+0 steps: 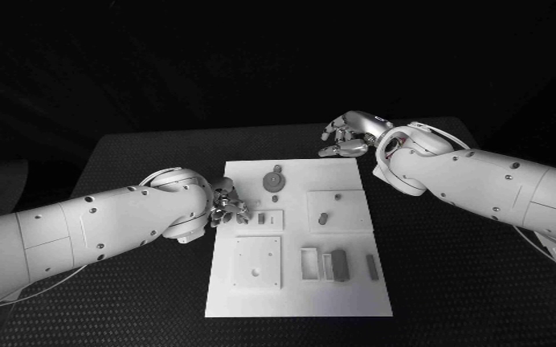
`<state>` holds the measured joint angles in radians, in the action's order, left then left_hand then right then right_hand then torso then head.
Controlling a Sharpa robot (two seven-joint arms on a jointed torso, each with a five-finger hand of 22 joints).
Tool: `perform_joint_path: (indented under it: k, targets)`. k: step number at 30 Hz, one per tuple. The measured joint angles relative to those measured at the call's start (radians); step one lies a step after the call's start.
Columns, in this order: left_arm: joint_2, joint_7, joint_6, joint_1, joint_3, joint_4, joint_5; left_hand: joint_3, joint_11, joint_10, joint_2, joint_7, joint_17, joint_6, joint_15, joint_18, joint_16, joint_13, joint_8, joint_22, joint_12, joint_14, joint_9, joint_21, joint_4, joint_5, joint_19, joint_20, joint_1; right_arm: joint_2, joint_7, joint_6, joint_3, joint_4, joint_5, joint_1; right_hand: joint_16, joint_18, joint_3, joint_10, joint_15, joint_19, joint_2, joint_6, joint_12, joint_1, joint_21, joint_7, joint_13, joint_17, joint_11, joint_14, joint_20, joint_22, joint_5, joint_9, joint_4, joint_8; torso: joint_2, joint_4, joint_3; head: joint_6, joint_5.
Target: Assemble the parts on the task board
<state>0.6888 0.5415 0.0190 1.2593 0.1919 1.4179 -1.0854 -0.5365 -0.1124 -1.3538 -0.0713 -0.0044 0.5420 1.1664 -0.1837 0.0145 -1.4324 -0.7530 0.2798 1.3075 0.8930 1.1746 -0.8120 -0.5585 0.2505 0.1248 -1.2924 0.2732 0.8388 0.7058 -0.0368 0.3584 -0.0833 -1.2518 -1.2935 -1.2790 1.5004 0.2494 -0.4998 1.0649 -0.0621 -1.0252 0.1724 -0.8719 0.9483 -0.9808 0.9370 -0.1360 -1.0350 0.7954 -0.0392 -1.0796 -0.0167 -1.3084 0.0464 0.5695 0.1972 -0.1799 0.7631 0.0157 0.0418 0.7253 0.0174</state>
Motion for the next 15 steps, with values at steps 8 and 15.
perform_joint_path:
  k: [8,15]
  targets:
    - [-0.001,0.001,0.0,-0.001,0.0,0.001,-0.011,0.0,0.0,0.0,0.0,0.0,0.001,0.0,-0.001,0.0,0.0,0.0,0.008,0.0,0.0,-0.001,0.0,0.0,0.0,0.0,-0.001,-0.002,0.0,0.001,0.0,0.0,0.0,-0.001,0.0,0.0,0.0,0.0,0.0,0.0,0.0,0.001,0.0,0.0,0.0,0.0,0.0,0.0,0.001,0.0,0.0,0.0,-0.001,0.0,0.0,0.0,0.0,0.0,0.0,-0.0001,0.0002,0.002,0.001]
    - [-0.002,0.001,0.001,-0.001,0.0,0.002,-0.024,0.0,0.0,0.0,0.0,0.0,0.001,-0.001,-0.001,0.0,0.0,0.0,0.018,0.0,0.0,-0.001,0.0,-0.004,0.0,0.006,-0.001,-0.002,0.0,0.001,0.0,0.0,0.0,-0.001,0.0,0.0,0.0,0.0,0.0,0.0,0.0,0.001,0.0,0.0,0.0,0.0,0.0,0.0,0.001,-0.001,0.0,0.0,-0.001,0.0,0.0,-0.001,0.0,0.0,0.0,0.0,0.0,0.002,0.002]
